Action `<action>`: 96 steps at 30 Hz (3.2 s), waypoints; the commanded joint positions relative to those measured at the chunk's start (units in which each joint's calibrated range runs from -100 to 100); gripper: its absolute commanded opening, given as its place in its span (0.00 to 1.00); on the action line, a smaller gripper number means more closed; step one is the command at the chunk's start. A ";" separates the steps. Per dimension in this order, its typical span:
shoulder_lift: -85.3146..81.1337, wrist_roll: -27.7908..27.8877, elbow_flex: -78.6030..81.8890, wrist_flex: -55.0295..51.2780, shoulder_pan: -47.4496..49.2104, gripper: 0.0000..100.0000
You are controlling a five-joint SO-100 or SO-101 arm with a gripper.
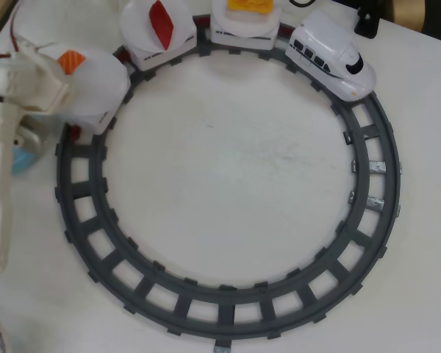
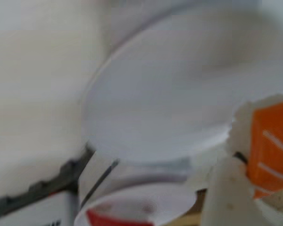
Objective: Pick up the sushi from the Shinkansen and put it on the blue dish
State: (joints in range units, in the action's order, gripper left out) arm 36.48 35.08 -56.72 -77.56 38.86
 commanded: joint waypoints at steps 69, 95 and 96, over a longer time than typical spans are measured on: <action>-23.17 -20.59 60.06 34.72 17.83 0.27; -87.04 -35.55 114.89 39.05 18.71 0.03; -90.36 -36.54 118.31 40.66 18.53 0.03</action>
State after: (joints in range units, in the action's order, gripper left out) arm -42.56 1.81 52.42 -42.27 58.56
